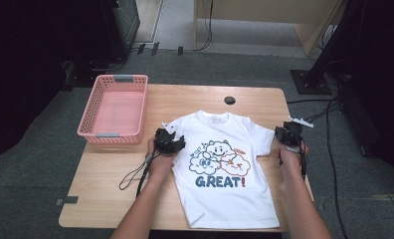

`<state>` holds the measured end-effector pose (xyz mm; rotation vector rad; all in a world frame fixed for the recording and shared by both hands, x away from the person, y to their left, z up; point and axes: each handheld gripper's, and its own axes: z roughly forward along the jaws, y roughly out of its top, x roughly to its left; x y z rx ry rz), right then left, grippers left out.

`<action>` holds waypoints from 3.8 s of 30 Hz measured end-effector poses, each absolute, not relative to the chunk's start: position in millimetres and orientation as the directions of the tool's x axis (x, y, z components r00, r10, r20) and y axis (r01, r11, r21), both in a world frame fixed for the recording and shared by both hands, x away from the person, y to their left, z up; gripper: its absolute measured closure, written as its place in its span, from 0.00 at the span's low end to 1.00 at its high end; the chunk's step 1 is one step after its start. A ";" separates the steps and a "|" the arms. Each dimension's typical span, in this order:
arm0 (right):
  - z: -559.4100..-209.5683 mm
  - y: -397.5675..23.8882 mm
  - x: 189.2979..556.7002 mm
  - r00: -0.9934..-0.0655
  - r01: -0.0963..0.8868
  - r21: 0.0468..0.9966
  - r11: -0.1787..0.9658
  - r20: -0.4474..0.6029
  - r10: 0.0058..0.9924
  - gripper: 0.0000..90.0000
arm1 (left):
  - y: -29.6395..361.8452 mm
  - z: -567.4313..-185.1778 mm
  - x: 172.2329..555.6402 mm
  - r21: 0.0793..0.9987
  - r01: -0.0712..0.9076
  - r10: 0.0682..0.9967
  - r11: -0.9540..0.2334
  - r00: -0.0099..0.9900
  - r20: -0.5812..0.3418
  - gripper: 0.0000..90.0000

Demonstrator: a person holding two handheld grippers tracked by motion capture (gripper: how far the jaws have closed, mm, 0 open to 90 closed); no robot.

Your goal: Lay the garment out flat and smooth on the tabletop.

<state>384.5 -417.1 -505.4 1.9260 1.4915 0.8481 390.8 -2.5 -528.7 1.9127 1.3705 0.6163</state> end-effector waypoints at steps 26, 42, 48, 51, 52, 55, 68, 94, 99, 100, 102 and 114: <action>-528.8 -338.0 434.5 -0.063 0.665 0.744 -0.057 0.132 0.989 0.95 | -30.2 -503.0 422.8 0.772 0.592 0.949 -0.234 0.311 0.049 0.50; -530.9 -348.2 451.0 -0.062 0.650 0.758 -0.061 0.133 0.989 0.89 | -35.1 -525.7 456.3 0.744 0.634 0.947 -0.213 0.322 -0.004 0.50; -531.0 -353.9 457.9 -0.048 0.646 0.761 -0.064 0.124 0.991 0.84 | -34.0 -526.8 461.4 0.752 0.629 0.952 -0.196 0.305 -0.007 0.52; -531.6 -356.5 460.5 -0.033 0.639 0.764 -0.083 0.135 0.990 0.84 | -33.9 -528.3 462.9 0.762 0.617 0.951 -0.198 0.309 -0.003 0.52; -531.7 -356.6 461.3 -0.025 0.638 0.764 -0.093 0.142 0.990 0.83 | -33.3 -528.7 463.3 0.765 0.614 0.949 -0.197 0.315 -0.008 0.52; -532.0 -359.7 462.7 -0.026 0.636 0.762 -0.122 0.179 0.983 0.75 | -29.5 -528.6 463.8 0.765 0.610 0.942 -0.207 0.336 -0.013 0.53; -529.8 -417.8 437.1 -0.021 0.665 0.745 -0.048 0.083 0.996 0.53 | -29.5 -528.7 463.7 0.766 0.609 0.943 -0.205 0.331 -0.011 0.55; -512.1 -377.9 380.7 -0.213 0.613 0.787 0.063 0.088 0.973 0.40 | -29.6 -528.6 463.9 0.766 0.610 0.944 -0.203 0.330 -0.013 0.55; -521.3 -365.4 380.9 -0.236 0.637 0.768 0.068 0.110 0.966 0.39 | -28.6 -528.6 464.1 0.766 0.612 0.944 -0.197 0.330 -0.021 0.55; -523.4 -363.9 380.7 -0.235 0.643 0.762 0.076 0.102 0.967 0.37 | -28.8 -528.6 464.0 0.766 0.612 0.944 -0.199 0.331 -0.019 0.55; -527.8 -362.1 380.5 -0.237 0.646 0.758 0.096 0.079 0.968 0.36 | -29.4 -528.7 464.0 0.766 0.611 0.944 -0.201 0.330 -0.015 0.55; -533.9 -356.7 380.0 -0.219 0.651 0.749 0.123 0.030 0.975 0.26 | -30.3 -528.1 464.2 0.754 0.617 0.930 -0.223 0.366 -0.024 0.38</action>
